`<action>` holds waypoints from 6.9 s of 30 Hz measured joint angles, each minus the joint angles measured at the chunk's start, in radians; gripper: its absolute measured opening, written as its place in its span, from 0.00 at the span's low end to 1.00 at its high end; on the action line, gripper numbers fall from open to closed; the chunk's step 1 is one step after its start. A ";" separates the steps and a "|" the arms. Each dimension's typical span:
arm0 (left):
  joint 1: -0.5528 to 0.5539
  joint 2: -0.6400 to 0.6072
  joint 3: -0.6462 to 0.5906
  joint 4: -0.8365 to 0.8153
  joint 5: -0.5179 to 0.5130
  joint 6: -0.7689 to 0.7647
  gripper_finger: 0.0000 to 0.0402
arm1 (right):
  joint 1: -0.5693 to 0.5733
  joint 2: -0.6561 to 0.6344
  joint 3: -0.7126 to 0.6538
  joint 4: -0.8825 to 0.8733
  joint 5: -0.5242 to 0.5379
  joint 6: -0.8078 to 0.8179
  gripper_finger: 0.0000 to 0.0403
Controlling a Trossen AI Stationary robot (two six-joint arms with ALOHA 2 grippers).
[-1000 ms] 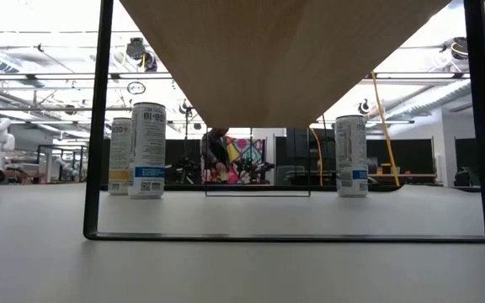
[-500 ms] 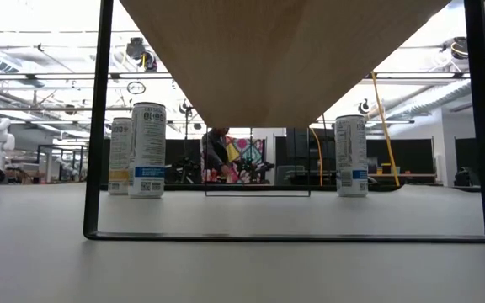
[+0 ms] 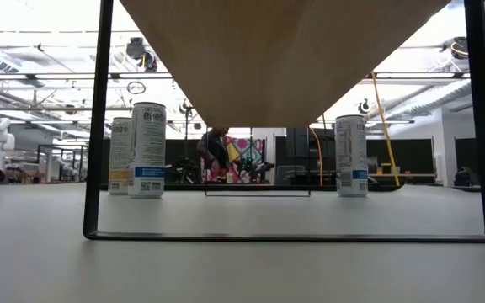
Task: Place canned beverage on shelf
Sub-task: Put the orange soda can on the shelf
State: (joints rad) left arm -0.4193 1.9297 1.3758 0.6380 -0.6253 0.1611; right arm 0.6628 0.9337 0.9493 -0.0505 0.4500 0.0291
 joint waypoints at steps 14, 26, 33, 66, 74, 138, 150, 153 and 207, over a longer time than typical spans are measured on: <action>-0.001 0.012 0.000 -0.032 -0.088 0.002 0.97 | -0.018 -0.036 0.000 -0.078 0.100 0.017 0.57; -0.142 -0.025 -0.001 -0.227 -0.189 -0.182 0.97 | -0.038 -0.162 0.002 -0.331 0.101 0.077 0.57; -0.210 -0.103 -0.001 -0.456 -0.168 -0.329 0.97 | -0.158 -0.151 0.003 -0.332 0.102 0.011 0.57; -0.156 -0.134 0.000 -0.586 -0.032 -0.384 0.97 | -0.958 0.117 0.006 -0.220 -0.580 -0.022 0.57; -0.126 -0.134 0.000 -0.629 -0.014 -0.392 0.97 | -1.010 0.166 0.006 -0.159 -0.637 -0.017 0.57; -0.103 -0.132 -0.001 -0.649 0.020 -0.445 0.97 | -1.030 -0.014 0.006 -0.245 -0.603 -0.037 0.83; -0.100 -0.132 -0.001 -0.648 0.014 -0.444 0.97 | -1.030 -0.056 -0.203 -0.229 -0.579 -0.060 0.50; -0.100 -0.132 -0.001 -0.647 0.014 -0.444 0.97 | -1.030 -0.056 -0.216 -0.211 -0.538 -0.065 0.39; -0.093 -0.132 -0.001 -0.647 -0.008 -0.444 0.97 | -1.028 0.007 -0.216 -0.118 -0.625 -0.093 0.09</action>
State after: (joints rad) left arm -0.5125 1.7977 1.3746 -0.0094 -0.6334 -0.2825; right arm -0.3649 0.9407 0.7336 -0.1690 -0.1751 -0.0643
